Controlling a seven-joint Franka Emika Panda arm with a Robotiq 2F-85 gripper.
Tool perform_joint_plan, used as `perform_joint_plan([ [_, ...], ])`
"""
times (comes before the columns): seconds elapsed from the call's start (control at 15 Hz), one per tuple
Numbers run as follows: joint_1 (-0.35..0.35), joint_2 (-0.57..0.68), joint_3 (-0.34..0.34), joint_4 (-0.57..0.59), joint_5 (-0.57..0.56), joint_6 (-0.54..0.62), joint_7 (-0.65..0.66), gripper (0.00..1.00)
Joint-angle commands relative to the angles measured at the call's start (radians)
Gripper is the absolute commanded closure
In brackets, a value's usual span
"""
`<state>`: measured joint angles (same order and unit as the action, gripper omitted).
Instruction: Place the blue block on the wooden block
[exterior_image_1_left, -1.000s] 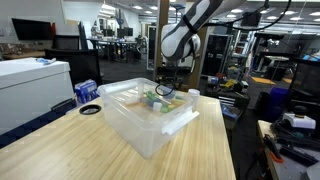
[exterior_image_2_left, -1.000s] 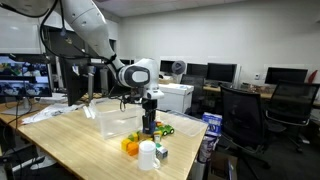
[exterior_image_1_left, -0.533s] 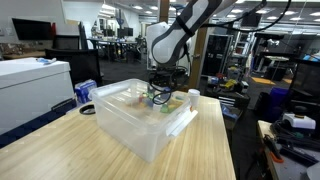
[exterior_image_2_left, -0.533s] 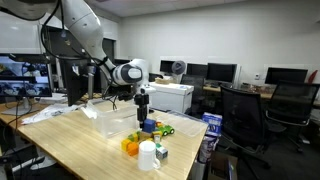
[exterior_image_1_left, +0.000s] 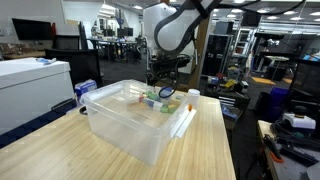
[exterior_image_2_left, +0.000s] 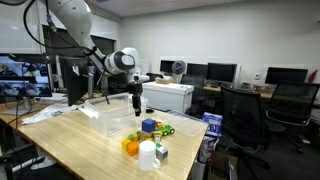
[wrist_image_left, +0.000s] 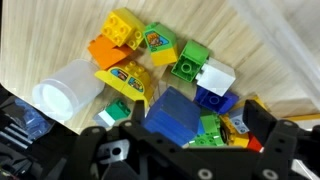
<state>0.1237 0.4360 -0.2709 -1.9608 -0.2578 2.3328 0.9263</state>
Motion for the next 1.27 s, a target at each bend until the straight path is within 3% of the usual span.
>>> perform_joint_plan([
  [0.0,0.004,-0.154,0.021,-0.093,-0.078,-0.022,-0.012,0.0],
  [0.2,-0.005,-0.232,0.079,-0.113,-0.117,-0.043,-0.056,0.0],
  [0.67,-0.012,-0.288,0.226,-0.145,-0.095,-0.063,-0.372,0.0],
  [1.0,-0.025,-0.325,0.263,-0.193,-0.08,-0.019,-0.623,0.0],
  [1.07,-0.012,-0.284,0.255,-0.146,-0.099,-0.047,-0.521,0.0],
  [1.2,-0.012,-0.283,0.256,-0.146,-0.098,-0.047,-0.529,0.0],
])
